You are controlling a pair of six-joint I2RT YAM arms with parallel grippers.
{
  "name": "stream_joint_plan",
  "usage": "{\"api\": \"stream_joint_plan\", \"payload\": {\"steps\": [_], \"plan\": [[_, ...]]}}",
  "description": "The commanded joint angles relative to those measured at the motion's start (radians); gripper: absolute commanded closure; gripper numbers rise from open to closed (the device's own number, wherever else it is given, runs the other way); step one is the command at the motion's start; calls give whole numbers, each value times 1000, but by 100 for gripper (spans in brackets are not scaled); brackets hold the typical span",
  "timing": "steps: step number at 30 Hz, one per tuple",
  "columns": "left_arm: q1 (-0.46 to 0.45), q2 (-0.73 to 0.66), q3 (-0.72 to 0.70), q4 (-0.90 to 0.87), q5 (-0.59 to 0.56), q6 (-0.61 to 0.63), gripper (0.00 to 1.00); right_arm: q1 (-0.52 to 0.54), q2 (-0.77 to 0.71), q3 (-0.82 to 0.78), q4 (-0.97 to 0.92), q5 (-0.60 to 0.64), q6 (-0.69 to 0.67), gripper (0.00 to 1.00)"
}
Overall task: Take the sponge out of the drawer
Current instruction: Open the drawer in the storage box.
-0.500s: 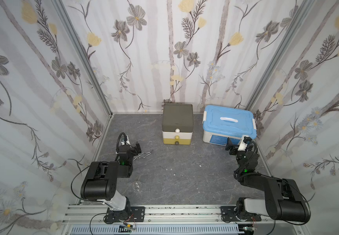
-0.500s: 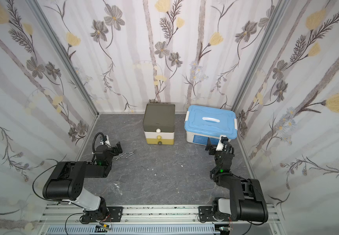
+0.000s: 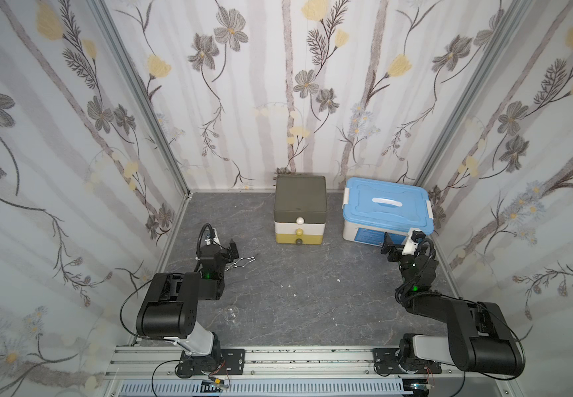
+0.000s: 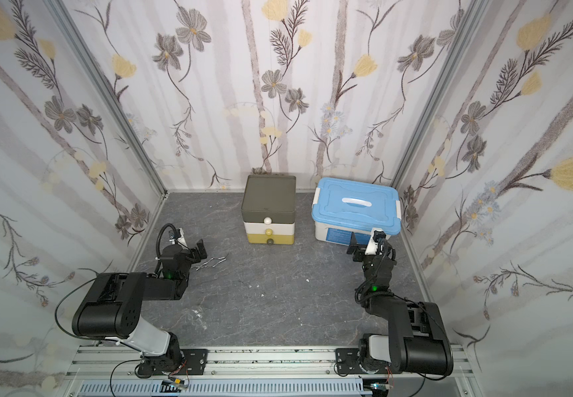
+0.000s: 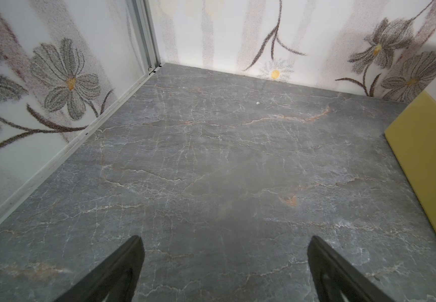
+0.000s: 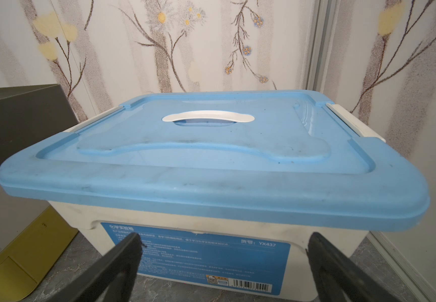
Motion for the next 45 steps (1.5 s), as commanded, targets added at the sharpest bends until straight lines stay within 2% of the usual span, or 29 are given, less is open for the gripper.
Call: {"api": "stream_joint_plan", "payload": {"steps": [1,13,16,19,22,26,28,30,32,34,36,38,43,45], "plan": [[0,1,5,22,-7,13,0,2,-2,3,17,7,-8,0],[0,0,5,22,-7,14,0,1,-6,7,10,10,-8,0],[-2,-22,13,-1,-24,11,0,21,-66,110,-239,53,-10,0],[-6,-129,57,-174,-29,16,0,51,-145,236,-512,157,21,0],[-29,-241,115,-346,0,31,0,102,-255,241,-555,146,42,0],[-56,-406,209,-579,188,-130,0,182,-370,244,-590,45,209,0],[-97,-461,237,-646,270,-177,0,227,-393,244,-587,-36,281,0],[-136,-507,255,-705,336,-247,0,292,-410,243,-581,-61,338,0],[-178,-557,229,-700,363,-378,0,371,-418,237,-545,-83,393,0],[-210,-593,161,-582,420,-502,0,448,-413,239,-527,-87,445,0],[-253,-614,84,-434,433,-630,0,515,-395,251,-552,-64,524,0],[-323,-632,40,-377,396,-699,0,568,-365,245,-542,-45,612,0],[-519,-646,36,-443,228,-701,0,623,-304,226,-450,-87,676,0],[-553,-621,40,-415,229,-716,0,635,-291,240,-466,-64,691,0]]}}
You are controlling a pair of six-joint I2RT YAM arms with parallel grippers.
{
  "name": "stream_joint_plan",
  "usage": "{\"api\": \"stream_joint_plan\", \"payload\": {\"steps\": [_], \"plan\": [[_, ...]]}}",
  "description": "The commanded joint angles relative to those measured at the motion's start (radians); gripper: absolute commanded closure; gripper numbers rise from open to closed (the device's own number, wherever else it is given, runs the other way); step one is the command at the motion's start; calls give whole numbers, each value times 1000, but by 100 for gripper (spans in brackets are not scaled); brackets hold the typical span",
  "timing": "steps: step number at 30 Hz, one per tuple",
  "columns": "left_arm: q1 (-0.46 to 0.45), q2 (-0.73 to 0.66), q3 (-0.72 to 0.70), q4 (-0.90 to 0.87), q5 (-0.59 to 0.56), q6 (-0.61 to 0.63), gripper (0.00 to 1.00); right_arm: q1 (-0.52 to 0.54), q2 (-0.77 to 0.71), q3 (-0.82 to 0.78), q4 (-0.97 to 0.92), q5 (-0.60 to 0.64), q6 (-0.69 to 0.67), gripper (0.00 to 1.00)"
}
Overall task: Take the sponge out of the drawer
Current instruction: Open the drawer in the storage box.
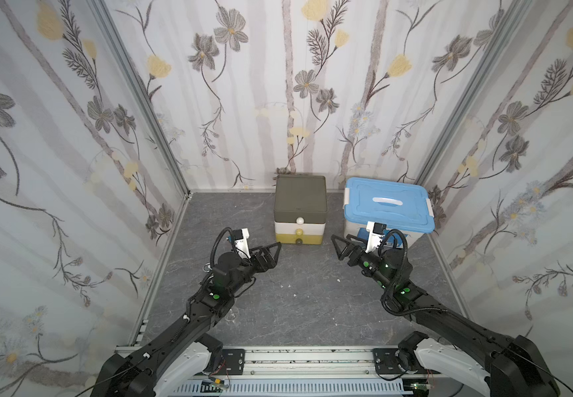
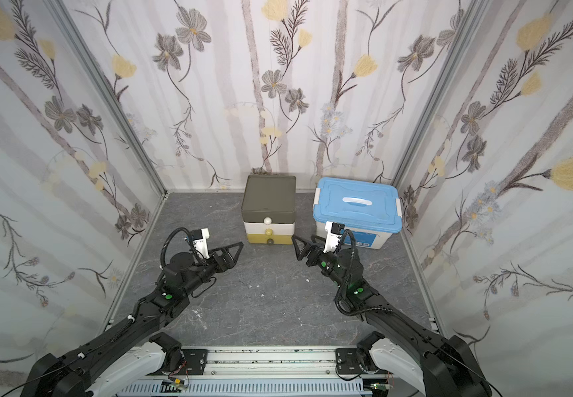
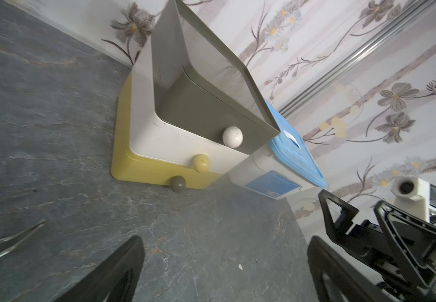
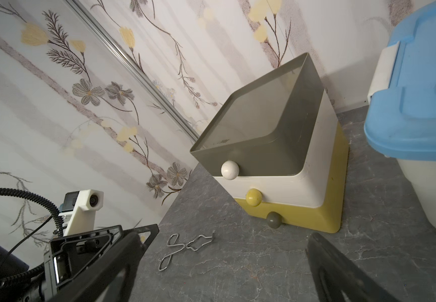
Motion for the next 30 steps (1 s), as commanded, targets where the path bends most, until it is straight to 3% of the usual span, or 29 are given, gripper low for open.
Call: {"api": "stream_joint_plan", "payload": {"steps": [1,6,9,11,16,20,23,25,27,30], "plan": [[-39,38,1,91,-54,-80,0,22,28,36,25,22,74,0],[-34,137,-62,204,-75,-237,0,89,77,100,17,-2,-21,0],[-37,111,-40,212,-45,-166,0,92,68,95,10,11,-22,0],[-44,111,39,112,-28,-99,0,92,71,106,-29,49,-22,0],[-45,196,212,-87,-12,36,0,93,155,255,-213,250,-151,0],[-46,264,331,-214,-46,88,9,89,282,492,-408,482,-274,0],[-47,324,435,-326,-54,131,8,83,388,653,-521,620,-338,0],[-46,369,477,-346,-57,136,1,81,461,726,-544,671,-389,0],[-47,406,508,-344,-45,132,1,76,512,779,-549,709,-424,0],[-49,465,552,-348,-16,134,4,52,556,821,-533,669,-441,0]]}}
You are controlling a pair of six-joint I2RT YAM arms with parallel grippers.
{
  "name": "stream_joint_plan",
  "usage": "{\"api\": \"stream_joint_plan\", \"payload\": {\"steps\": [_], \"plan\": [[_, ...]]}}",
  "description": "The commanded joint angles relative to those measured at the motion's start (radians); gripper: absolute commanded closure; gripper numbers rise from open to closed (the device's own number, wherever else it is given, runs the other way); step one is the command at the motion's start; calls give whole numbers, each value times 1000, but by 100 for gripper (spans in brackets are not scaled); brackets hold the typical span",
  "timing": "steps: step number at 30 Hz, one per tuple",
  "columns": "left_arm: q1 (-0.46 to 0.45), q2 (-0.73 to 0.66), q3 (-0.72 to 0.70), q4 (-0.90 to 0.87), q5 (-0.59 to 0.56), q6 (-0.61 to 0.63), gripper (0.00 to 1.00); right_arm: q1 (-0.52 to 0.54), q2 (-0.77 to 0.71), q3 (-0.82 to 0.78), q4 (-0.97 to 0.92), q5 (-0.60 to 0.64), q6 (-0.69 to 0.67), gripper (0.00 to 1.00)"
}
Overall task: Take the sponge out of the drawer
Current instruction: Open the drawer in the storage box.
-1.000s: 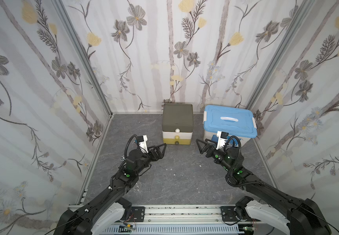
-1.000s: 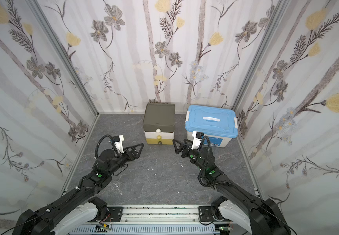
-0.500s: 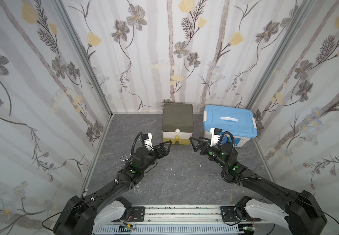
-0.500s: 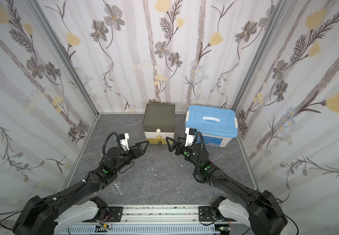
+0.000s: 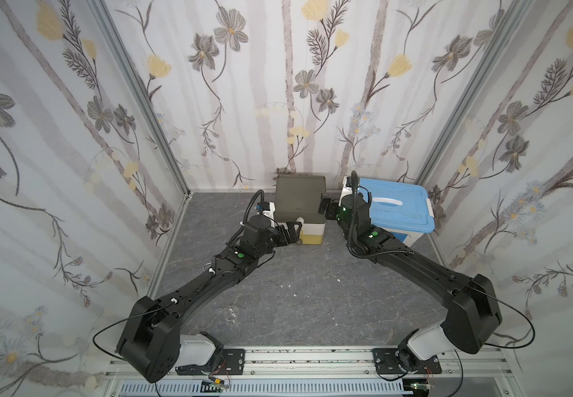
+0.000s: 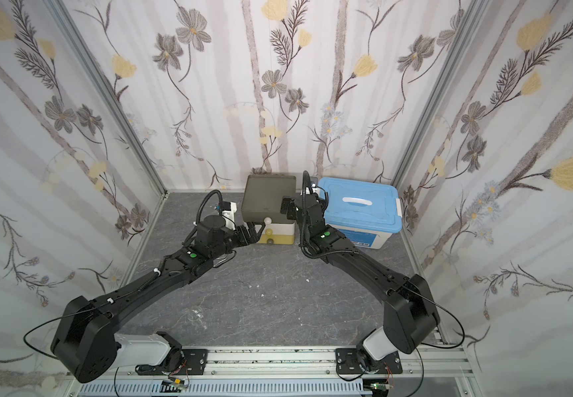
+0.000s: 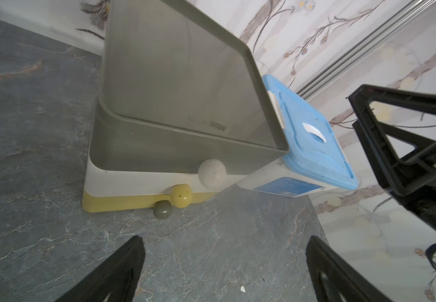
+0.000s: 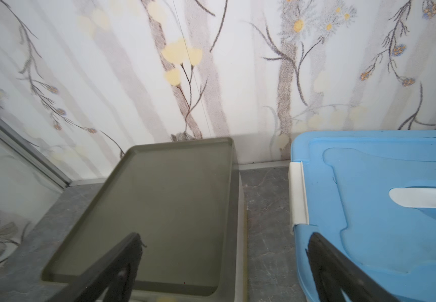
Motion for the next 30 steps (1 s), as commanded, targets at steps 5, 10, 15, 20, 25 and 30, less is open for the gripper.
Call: {"api": "stream_joint_plan", "payload": {"steps": [5,10,15,20,25,30], "plan": [[-1,119,97,-59,23,24,16,-47,61,32,54,-51,-79,0],[-2,179,141,-60,33,10,27,-50,98,40,70,-87,-82,0],[-1,214,175,-52,29,-2,31,-53,141,46,74,-106,-56,0],[-2,249,216,-66,16,-5,40,-54,175,61,68,-101,-47,0],[-1,286,248,-87,24,-12,48,-56,189,74,64,-104,-47,0],[-2,306,275,-106,27,-6,56,-63,209,85,44,-124,-20,0]]}}
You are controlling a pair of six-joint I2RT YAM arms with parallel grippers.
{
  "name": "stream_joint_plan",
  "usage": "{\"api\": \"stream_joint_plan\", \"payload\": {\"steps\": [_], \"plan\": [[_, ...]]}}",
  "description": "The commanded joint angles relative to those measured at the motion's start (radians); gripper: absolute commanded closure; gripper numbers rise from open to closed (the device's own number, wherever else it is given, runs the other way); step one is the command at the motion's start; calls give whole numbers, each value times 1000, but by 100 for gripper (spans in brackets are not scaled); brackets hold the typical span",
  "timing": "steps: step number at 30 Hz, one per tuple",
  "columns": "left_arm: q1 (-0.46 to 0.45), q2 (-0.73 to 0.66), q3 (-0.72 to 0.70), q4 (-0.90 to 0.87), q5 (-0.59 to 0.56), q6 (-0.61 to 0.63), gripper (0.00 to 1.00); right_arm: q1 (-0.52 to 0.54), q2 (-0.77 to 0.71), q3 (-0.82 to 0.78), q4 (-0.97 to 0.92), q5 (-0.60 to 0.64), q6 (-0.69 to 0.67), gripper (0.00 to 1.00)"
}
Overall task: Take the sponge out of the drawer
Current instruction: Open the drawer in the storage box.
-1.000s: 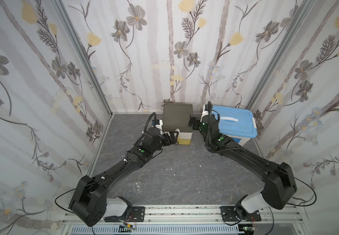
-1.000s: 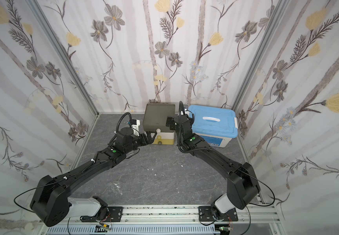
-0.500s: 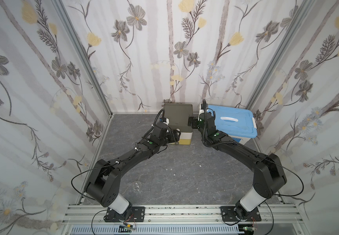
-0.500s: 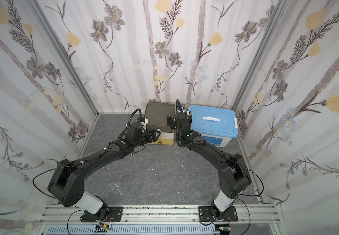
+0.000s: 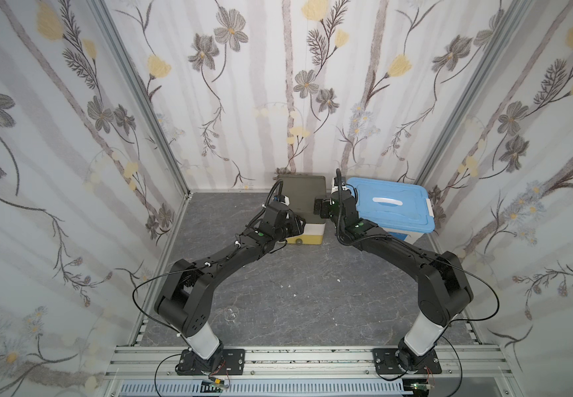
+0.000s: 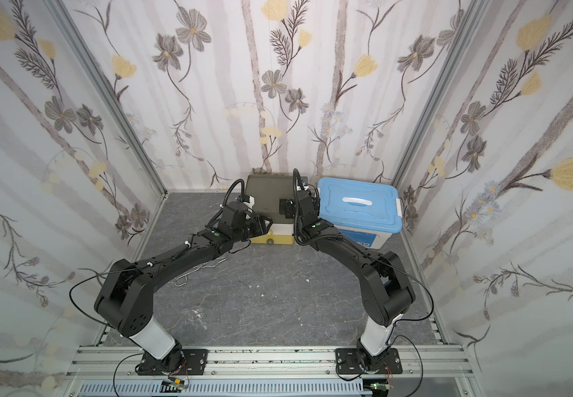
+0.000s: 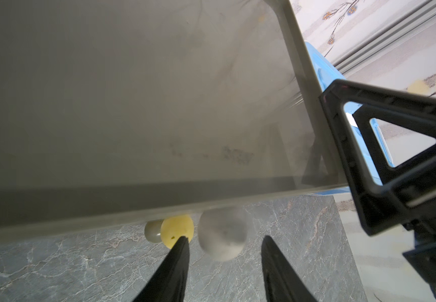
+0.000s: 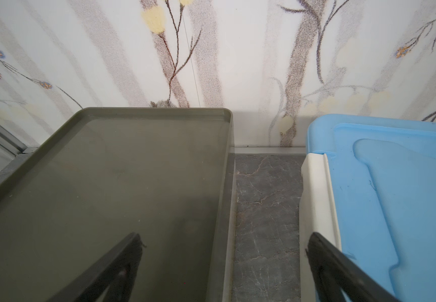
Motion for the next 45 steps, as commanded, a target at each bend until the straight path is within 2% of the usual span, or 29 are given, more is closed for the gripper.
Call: {"api": "stream_joint_plan", "payload": {"steps": [1,11,15,18,26,29,35,45], "plan": [[0,11,24,-19,-1,4,57,-4,14,9,11,-29,33,0],[0,52,64,-24,1,11,60,-10,28,12,-3,-31,43,0],[-1,58,67,-23,-1,7,65,-10,33,12,-9,-32,46,0],[-1,55,64,-25,-7,5,72,-11,35,13,-12,-31,51,0],[-2,25,32,-23,-24,-2,79,-17,39,38,-46,-45,47,0],[-7,10,17,-32,-26,-2,82,-35,38,57,-69,-94,70,0],[-29,-38,-37,-37,-25,-2,83,-48,44,68,-81,-117,82,0],[-80,-172,-182,-32,-98,-31,82,-48,53,77,-72,-180,78,0]]}}
